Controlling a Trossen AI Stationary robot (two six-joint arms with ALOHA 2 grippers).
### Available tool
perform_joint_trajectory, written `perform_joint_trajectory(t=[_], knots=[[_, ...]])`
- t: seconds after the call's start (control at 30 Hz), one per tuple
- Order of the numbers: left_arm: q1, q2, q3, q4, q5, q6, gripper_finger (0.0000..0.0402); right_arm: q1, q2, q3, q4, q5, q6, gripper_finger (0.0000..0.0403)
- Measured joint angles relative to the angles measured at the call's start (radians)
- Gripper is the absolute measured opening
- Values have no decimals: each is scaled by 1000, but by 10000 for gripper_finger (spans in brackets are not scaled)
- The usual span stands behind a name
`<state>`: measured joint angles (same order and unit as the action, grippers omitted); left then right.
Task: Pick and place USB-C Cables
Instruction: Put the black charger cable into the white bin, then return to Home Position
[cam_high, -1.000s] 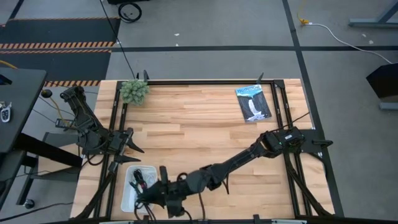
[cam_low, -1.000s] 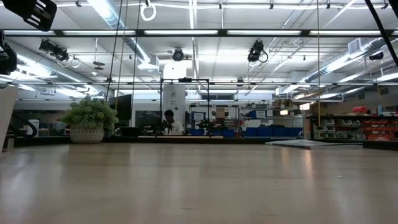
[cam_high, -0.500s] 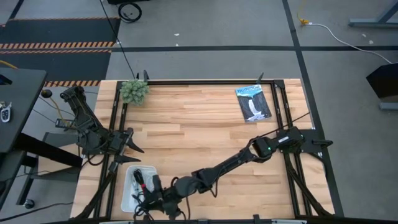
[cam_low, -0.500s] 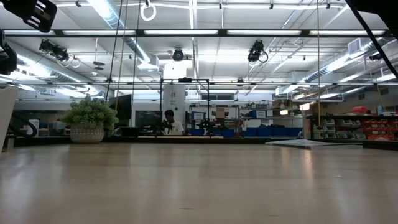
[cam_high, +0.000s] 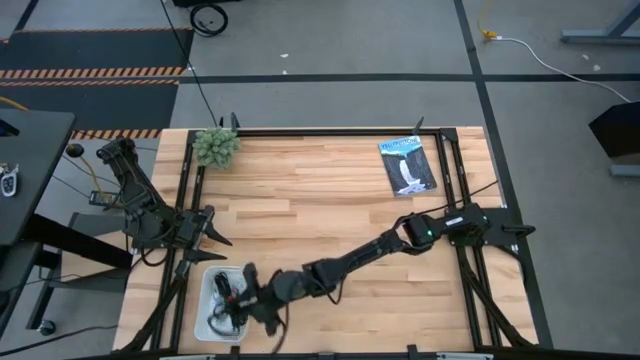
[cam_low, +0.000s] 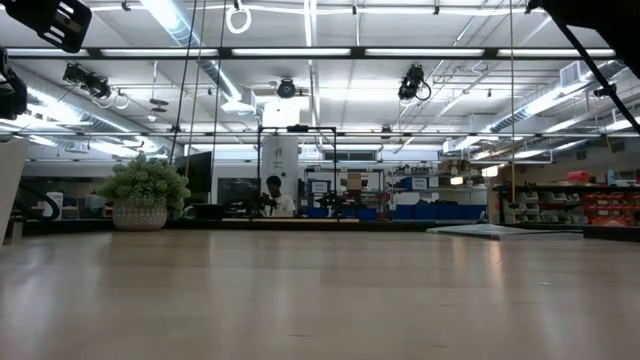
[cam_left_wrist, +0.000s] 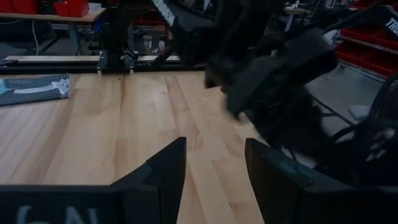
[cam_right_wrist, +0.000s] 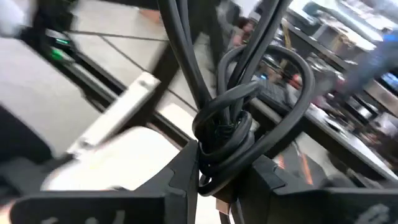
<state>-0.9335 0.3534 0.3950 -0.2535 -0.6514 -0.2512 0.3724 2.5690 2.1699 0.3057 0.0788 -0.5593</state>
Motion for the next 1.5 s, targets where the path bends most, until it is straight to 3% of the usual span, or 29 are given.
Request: perform_joint_trajectory(t=[0.37,0.57,0.7,1.17,1.33,1.5], knots=[[0,0,0,-2,-6,0,172,-33,87,-16,48,10,24,89],[0,0,0,-7,-6,0,172,-34,95,-12,38,169,39,89],[0,0,0,-4,-6,-3,172,-35,98,-12,-4,189,78,94],[0,0,0,-6,-6,-22,172,-35,98,-7,-32,171,192,194],[0,0,0,-6,-6,-22,172,-35,97,73,-203,139,201,208],[0,0,0,-6,-6,-26,172,-29,97,165,-338,207,186,200]])
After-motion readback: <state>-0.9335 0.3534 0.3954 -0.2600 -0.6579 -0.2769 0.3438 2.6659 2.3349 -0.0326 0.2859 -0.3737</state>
